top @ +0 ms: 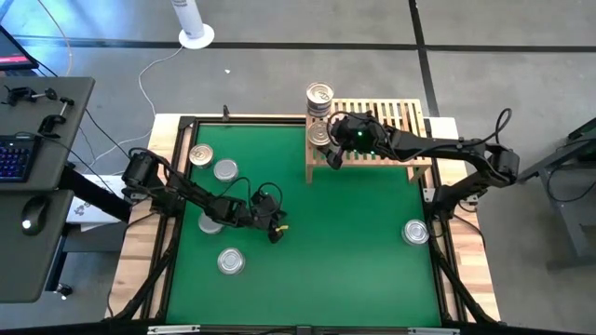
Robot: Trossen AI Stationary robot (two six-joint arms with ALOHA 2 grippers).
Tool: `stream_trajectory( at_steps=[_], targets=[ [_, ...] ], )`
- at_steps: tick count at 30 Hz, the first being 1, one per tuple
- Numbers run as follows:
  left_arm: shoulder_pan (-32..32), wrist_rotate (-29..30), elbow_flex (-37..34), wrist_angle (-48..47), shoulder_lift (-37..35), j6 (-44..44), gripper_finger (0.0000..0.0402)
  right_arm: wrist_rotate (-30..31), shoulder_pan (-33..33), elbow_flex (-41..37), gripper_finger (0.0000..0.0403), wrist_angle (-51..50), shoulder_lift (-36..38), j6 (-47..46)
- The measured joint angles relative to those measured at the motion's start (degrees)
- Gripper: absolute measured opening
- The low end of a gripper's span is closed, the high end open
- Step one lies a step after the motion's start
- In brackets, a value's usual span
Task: Stack canned seafood by type on shelf
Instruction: Put the blue pink tuna can on the shelf aligned with the stacked blue pink tuna cans
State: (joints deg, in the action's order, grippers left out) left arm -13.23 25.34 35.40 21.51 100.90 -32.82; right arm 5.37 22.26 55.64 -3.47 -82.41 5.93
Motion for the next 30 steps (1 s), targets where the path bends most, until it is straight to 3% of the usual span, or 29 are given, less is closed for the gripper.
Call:
stream_trajectory(
  at_steps=[20, 30],
  targets=[
    [0.09, -0.79, 0.01, 2.46, 0.00, 0.00, 0.0000, -1.51, 0.99, 0.00, 0.0400, -4.48, 2.60, 1.94],
    [0.09, -0.79, 0.02, 2.81, 0.02, -0.04, 0.0000, -1.98, 1.74, -0.07, 0.0400, -1.79, 2.49, 1.76]
  ],
)
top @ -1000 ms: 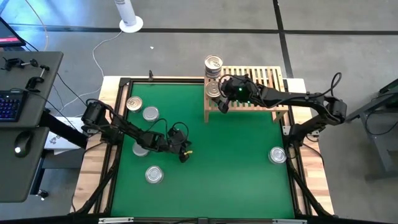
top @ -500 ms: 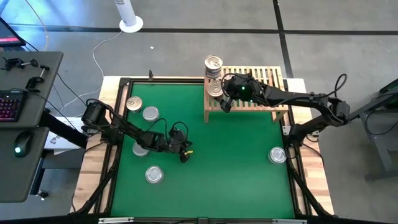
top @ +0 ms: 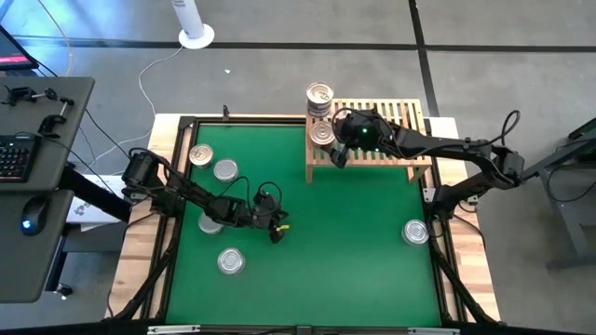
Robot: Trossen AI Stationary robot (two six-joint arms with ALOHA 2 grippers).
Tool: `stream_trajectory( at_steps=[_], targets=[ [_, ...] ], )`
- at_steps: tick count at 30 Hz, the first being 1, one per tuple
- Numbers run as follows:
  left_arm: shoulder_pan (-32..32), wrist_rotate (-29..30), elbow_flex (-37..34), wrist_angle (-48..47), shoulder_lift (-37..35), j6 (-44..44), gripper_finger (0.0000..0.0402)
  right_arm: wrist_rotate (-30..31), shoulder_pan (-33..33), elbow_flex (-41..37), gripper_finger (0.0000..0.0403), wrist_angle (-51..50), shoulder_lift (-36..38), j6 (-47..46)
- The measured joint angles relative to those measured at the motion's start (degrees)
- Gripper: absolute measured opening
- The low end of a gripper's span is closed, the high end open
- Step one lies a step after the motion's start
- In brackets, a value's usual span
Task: Stack canned seafood by type on shelf
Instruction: Put the blue pink tuna can on the shelf aligned with the stacked blue pink tuna cans
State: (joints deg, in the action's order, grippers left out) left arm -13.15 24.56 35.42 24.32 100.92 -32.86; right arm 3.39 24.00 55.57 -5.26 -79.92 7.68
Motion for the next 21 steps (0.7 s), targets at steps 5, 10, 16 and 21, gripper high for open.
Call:
stream_trajectory(
  at_steps=[5, 10, 16, 21],
  targets=[
    [0.00, 0.02, 0.00, 0.00, -0.02, -0.04, 0.0000, 0.05, 0.40, 0.00, 0.0400, 0.33, 0.00, -0.11],
    [0.00, 0.02, 0.00, 0.00, -0.02, -0.11, 0.0000, 0.21, 0.38, 0.00, 0.0400, -0.63, 0.71, 0.25],
    [0.00, 0.02, 0.02, 0.00, -0.02, -0.07, 0.0000, 0.21, 0.38, 7.40, 0.0400, -15.85, 1.21, 0.31],
    [0.00, 0.04, 0.02, -0.02, -0.02, -0.04, 0.0000, 0.18, 0.40, 12.88, 0.0400, -26.32, 1.06, -0.28]
  ],
)
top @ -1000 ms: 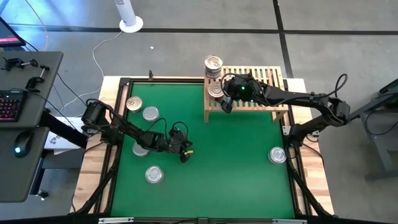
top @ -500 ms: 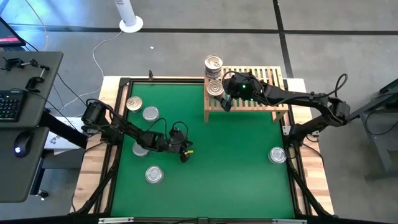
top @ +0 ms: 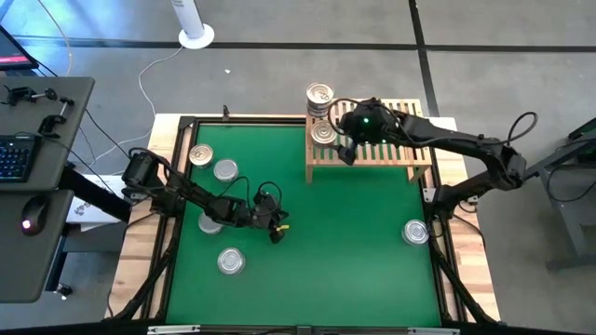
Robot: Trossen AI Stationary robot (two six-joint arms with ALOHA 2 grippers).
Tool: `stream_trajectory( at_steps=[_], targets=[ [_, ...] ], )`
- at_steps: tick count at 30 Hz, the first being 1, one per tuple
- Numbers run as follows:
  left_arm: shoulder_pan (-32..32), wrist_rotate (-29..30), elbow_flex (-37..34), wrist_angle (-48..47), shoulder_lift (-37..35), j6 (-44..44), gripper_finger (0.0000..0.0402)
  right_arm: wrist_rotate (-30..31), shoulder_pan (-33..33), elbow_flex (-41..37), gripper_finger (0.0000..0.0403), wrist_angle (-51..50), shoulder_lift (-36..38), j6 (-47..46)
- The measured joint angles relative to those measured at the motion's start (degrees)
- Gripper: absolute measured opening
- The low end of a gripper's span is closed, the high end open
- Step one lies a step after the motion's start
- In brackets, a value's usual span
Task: Stack canned seafood by type on shelf
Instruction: Put the blue pink tuna can on the shelf aligned with the stacked blue pink tuna cans
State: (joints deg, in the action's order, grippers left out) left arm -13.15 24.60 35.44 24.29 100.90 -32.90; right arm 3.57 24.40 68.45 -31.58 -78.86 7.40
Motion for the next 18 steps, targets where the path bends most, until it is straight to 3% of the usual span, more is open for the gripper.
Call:
stream_trajectory(
  at_steps=[5, 9, 18],
  targets=[
    [-0.02, 0.00, 0.00, -0.02, 0.00, 0.01, 0.0000, -0.79, -0.04, 2.42, 0.0394, -6.67, -0.01, -0.47],
    [-0.02, 0.00, 0.00, -0.02, 0.00, 0.51, 0.0000, -6.84, -0.07, 0.01, 0.0377, -3.96, -0.19, -1.15],
    [-0.02, 0.02, 0.00, -0.02, 0.00, 1.04, 0.0000, -7.67, 0.31, -0.92, 0.0353, 5.05, -2.98, -2.52]
  ],
)
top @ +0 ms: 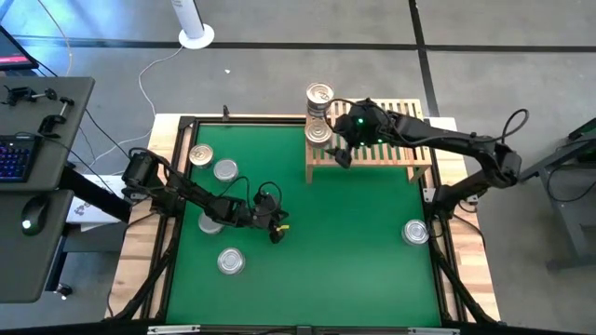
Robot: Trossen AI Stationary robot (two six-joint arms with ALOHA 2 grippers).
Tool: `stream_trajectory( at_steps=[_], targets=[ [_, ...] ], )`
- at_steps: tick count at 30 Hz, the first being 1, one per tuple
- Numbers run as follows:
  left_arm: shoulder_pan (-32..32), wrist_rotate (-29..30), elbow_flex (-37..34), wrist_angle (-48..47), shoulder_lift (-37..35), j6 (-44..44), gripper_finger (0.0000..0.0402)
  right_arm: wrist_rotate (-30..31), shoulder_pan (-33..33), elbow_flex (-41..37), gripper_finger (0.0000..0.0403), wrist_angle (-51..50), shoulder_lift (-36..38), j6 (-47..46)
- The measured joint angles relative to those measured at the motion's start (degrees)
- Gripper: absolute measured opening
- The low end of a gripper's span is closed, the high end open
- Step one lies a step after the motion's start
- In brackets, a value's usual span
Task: Stack canned seafood by type on shelf
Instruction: Put the blue pink tuna can on the shelf aligned with the stacked blue pink tuna cans
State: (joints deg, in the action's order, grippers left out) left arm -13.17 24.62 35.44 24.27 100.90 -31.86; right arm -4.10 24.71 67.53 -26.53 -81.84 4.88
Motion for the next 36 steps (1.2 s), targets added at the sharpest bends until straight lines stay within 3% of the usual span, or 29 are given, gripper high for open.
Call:
stream_trajectory(
  at_steps=[12, 16, 20, 23, 27, 31, 36],
  targets=[
    [-0.02, 0.00, 0.00, -0.02, 0.02, 0.00, 0.0000, 11.35, 0.77, 1.42, 0.0353, -0.84, -0.20, -1.59],
    [0.00, 0.01, 0.00, 0.00, 0.02, 0.00, 0.0000, 11.00, -0.18, 3.44, 0.0353, -3.51, 1.59, -1.61],
    [0.65, 3.26, -0.03, -1.51, -1.16, -0.96, 0.0000, 5.16, -3.18, 3.59, 0.0353, -3.62, 2.67, 0.17],
    [4.29, 5.81, -0.04, -2.51, -5.27, -0.87, 0.0000, 4.10, -6.61, 1.67, 0.0353, -3.32, 3.80, -0.45],
    [11.01, 5.76, 0.00, -2.29, -12.56, 6.26, 0.0000, 7.38, -11.98, -3.02, 0.0353, -2.58, 5.60, -3.65],
    [19.12, -0.08, 1.04, 0.11, -17.87, 14.60, 0.0000, 13.37, -17.66, -9.85, 0.0353, 0.35, 8.55, -8.67],
    [26.65, -11.56, 5.67, 2.73, -15.79, 19.20, 0.0000, 17.54, -23.51, -18.63, 0.0353, 9.73, 11.17, -15.58]
  ],
)
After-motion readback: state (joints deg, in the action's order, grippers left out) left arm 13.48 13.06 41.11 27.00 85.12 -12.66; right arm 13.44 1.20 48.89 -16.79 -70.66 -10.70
